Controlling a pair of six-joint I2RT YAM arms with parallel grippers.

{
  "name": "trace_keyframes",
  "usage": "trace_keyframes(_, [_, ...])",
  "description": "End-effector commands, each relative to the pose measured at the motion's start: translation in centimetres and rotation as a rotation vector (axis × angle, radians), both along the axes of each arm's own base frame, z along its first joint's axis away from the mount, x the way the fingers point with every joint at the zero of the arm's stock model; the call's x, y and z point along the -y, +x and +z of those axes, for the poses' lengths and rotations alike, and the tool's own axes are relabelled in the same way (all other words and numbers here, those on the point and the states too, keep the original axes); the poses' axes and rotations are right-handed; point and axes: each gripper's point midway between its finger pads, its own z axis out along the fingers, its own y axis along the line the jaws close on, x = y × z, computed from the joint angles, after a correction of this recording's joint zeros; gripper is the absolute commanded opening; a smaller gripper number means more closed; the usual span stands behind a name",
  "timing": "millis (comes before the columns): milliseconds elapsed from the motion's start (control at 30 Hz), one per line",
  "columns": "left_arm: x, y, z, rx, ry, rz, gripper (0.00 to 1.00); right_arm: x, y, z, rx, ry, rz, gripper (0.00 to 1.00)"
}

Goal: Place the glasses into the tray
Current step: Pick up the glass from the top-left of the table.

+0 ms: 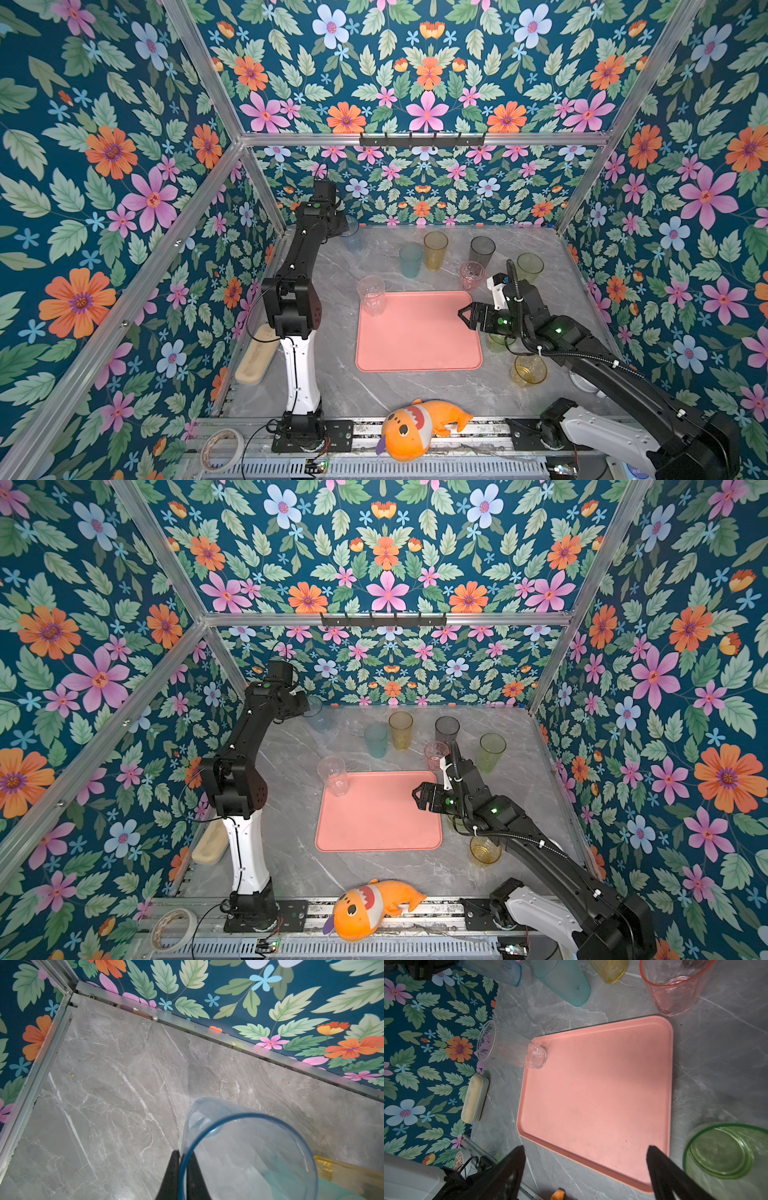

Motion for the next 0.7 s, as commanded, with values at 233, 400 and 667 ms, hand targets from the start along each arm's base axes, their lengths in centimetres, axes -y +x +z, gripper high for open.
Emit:
trace_keyframes(233, [-0.5,-4.7,3.8,-0.039,0.030,-0.029,0.00,-0.3,0.0,0.2,0.007,0.014,0.009,0.92])
trace_keyframes(400, [-0.9,-8.1,5.9,-0.033,0.041,-0.042,0.00,-0.2,-0.2,0.2,0.005,0.027,0.006,0.92])
trace_keyframes(667, [-1.8,-13.8,8.3,-0.037,0.086,-0.052,0.00,0.0,-0.4,0.0,0.003,0.029,-0.001,0.92])
